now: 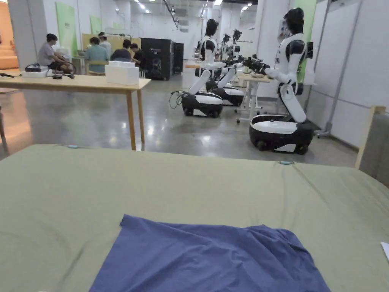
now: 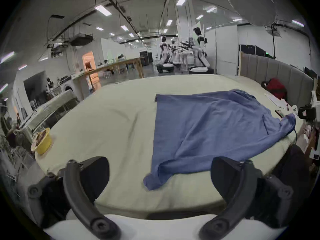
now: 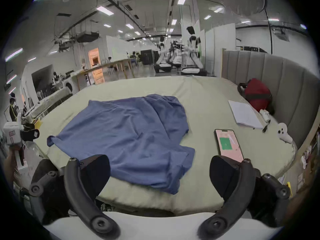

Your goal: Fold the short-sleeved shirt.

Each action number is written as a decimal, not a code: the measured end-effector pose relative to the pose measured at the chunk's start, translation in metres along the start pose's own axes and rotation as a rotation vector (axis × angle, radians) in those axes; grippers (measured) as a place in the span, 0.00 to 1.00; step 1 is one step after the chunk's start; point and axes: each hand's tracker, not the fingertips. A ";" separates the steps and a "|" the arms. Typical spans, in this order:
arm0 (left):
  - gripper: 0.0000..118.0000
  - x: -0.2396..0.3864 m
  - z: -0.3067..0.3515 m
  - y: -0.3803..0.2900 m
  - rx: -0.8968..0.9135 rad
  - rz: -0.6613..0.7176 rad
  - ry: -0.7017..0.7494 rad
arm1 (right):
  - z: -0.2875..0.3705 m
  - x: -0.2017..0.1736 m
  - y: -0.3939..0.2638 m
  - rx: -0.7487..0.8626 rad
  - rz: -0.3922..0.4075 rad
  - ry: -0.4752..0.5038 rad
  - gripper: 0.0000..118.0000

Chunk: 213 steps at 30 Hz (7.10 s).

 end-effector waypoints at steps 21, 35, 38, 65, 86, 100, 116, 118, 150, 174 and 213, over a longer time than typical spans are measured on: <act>0.79 -0.006 -0.070 -0.006 -0.207 0.029 0.027 | -0.011 0.020 -0.015 -0.120 -0.018 -0.034 0.01; 0.02 0.006 -0.073 -0.001 -0.225 0.001 -0.026 | -0.052 0.052 -0.028 -0.171 -0.098 0.128 0.35; 0.02 0.004 -0.071 0.004 -0.245 0.001 -0.041 | -0.061 0.053 -0.021 -0.239 -0.128 0.102 0.07; 0.97 0.002 -0.136 0.107 -0.170 0.022 -0.050 | -0.129 0.038 0.099 -0.105 -0.068 0.011 0.95; 0.96 -0.023 -0.200 0.039 -0.304 0.058 0.073 | -0.071 0.011 0.024 -0.122 0.015 -0.064 0.02; 0.07 0.027 -0.169 0.072 -0.299 -0.014 0.001 | -0.181 0.055 0.038 -0.327 0.005 -0.042 0.41; 0.05 -0.010 -0.059 0.092 -0.170 -0.040 -0.087 | -0.034 0.056 0.070 -0.225 -0.096 0.112 0.14; 0.05 -0.015 -0.062 0.067 -0.225 -0.032 -0.081 | -0.033 0.049 0.051 -0.268 -0.070 0.076 0.14; 0.97 0.016 -0.304 0.182 -0.258 -0.045 0.045 | -0.146 0.021 0.117 -0.064 -0.023 -0.009 0.07; 0.03 0.025 -0.290 0.206 -0.217 -0.121 -0.012 | -0.289 0.062 0.156 -0.330 0.061 -0.029 0.02; 0.00 0.006 -0.041 0.071 0.124 0.028 -0.065 | -0.017 -0.054 0.056 0.264 0.037 0.015 0.08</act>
